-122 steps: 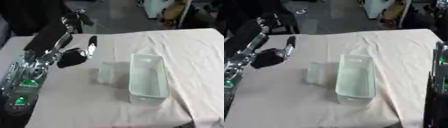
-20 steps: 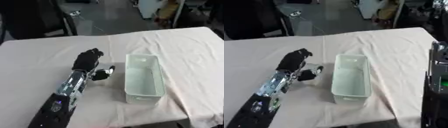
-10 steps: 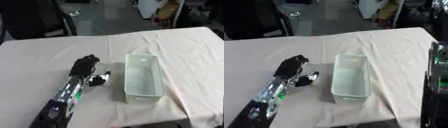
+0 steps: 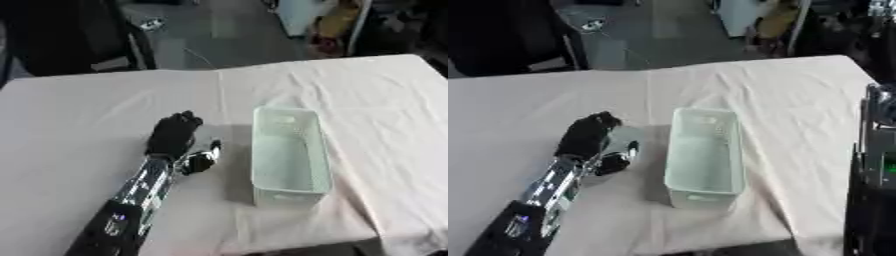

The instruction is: Pick up objects on the table and place them in the box.

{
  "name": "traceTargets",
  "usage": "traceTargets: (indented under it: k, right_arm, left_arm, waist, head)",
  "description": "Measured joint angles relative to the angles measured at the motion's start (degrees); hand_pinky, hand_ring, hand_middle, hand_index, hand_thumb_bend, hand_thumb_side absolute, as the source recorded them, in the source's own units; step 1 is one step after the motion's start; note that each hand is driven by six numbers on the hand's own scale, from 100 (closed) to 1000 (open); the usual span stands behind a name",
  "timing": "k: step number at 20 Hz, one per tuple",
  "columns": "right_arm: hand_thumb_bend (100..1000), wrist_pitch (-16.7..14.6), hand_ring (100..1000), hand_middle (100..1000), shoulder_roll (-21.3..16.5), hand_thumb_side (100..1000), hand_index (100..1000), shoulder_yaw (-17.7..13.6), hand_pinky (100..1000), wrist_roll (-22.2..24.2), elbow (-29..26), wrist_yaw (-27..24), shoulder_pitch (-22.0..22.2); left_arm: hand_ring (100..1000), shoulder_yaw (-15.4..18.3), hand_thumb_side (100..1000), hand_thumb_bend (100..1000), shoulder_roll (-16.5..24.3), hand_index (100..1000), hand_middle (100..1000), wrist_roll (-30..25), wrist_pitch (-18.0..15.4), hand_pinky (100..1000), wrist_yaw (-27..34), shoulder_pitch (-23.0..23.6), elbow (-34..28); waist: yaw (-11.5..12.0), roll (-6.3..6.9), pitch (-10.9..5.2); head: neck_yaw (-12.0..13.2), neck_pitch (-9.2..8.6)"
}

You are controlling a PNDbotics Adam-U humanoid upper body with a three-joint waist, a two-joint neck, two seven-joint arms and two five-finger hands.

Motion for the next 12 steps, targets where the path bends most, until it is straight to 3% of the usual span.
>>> traceTargets:
  k: [12]
  right_arm:
    - [100, -0.05, 800, 868, 0.25, 706, 888, 0.07, 706, 0.04, 0.0, -0.35, -0.14]
  left_arm:
    - [727, -0.03, 649, 246, -1.69, 809, 761, 2.86, -1.97, 700, 0.13, -3.21, 7.01]
  waist:
    - [-0.04, -0.32, 0.33]
  head:
    - [0.94, 0.0]
